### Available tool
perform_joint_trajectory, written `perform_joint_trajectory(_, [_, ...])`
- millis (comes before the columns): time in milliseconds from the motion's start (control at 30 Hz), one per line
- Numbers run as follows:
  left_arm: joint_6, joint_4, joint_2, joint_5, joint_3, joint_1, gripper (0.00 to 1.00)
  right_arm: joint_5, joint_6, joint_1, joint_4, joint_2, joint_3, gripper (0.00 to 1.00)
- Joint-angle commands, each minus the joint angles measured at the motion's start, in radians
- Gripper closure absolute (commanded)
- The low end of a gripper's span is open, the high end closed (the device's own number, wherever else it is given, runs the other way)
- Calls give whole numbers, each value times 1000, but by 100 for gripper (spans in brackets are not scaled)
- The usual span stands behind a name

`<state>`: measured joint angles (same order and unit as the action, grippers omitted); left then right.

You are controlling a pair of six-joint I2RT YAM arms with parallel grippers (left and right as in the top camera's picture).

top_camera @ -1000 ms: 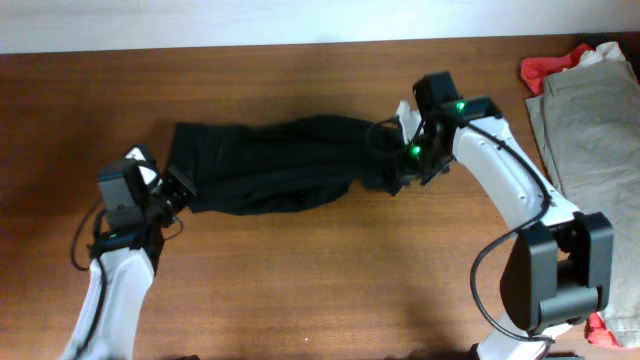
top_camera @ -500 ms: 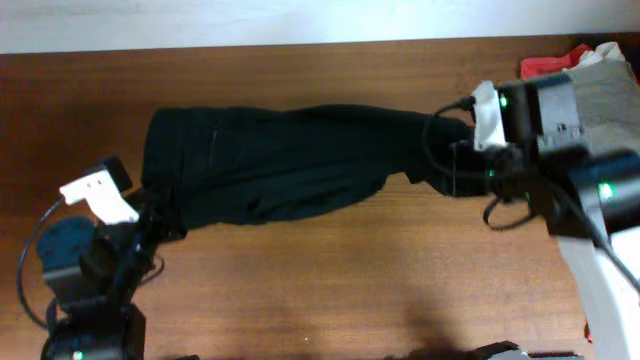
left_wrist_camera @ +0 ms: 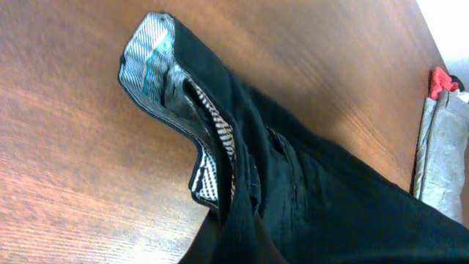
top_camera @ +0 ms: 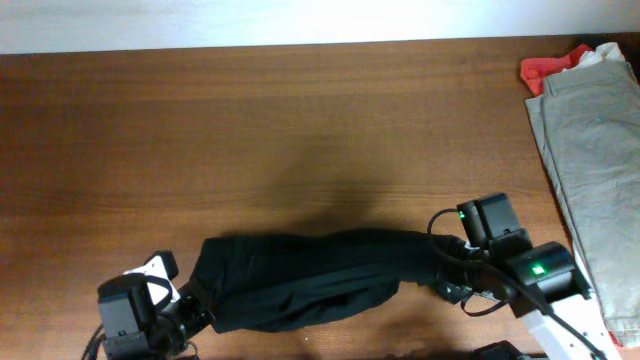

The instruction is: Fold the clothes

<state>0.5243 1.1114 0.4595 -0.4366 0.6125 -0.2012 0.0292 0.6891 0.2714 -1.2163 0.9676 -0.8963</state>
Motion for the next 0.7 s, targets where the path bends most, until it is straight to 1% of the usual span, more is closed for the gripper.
perform_joint_trajectory(0, [117,-47,-29,354,-72,-29,99,-317,113,-54,85,8,65,96])
perform_joint_trajectory(33, [142,-101,-18,421,-105,-29,99,-309,102,-56,121,30,65,96])
perform_joint_trajectory(100, [144,-268,62,422,-185,-29,99,-299,86,-56,151,118,65,96])
perform_joint_trajectory(133, [147,-361,145,422,-215,-29,99,-298,77,-56,189,193,64,96])
perform_joint_trajectory(167, [146,-463,279,422,-220,-29,99,-290,75,-56,227,258,57,96])
perform_joint_trajectory(233, [145,-655,518,412,-215,-29,99,-274,60,-56,269,335,32,96])
perform_joint_trajectory(267, [145,-744,645,388,-190,-29,99,-285,28,-56,289,354,3,96])
perform_joint_trajectory(300, [144,-797,755,381,-137,-29,99,-311,0,-58,295,362,-50,96])
perform_joint_trajectory(333, [134,-821,836,381,-74,-29,99,-310,-53,-70,300,372,-101,96])
perform_joint_trajectory(367, [123,-817,906,380,8,-27,99,-320,-77,-86,269,390,-160,96])
perform_joint_trajectory(400, [107,-807,947,381,72,-18,99,-353,-83,-91,255,399,-201,96])
perform_joint_trajectory(467, [65,-787,964,386,182,18,99,-404,-84,-89,243,400,-276,96])
perform_joint_trajectory(500, [56,-742,951,412,253,49,99,-402,-84,-89,227,400,-312,96])
perform_joint_trajectory(533, [19,-665,921,480,341,97,99,-405,-84,-88,191,399,-360,96])
perform_joint_trajectory(600, [-52,-578,828,608,427,186,99,-438,-111,-80,167,367,-402,96])
perform_joint_trajectory(633, [-74,-575,765,650,439,222,99,-457,-137,-65,165,343,-407,96])
perform_joint_trajectory(667, [-74,-584,710,698,441,239,99,-457,-193,-47,174,320,-410,96])
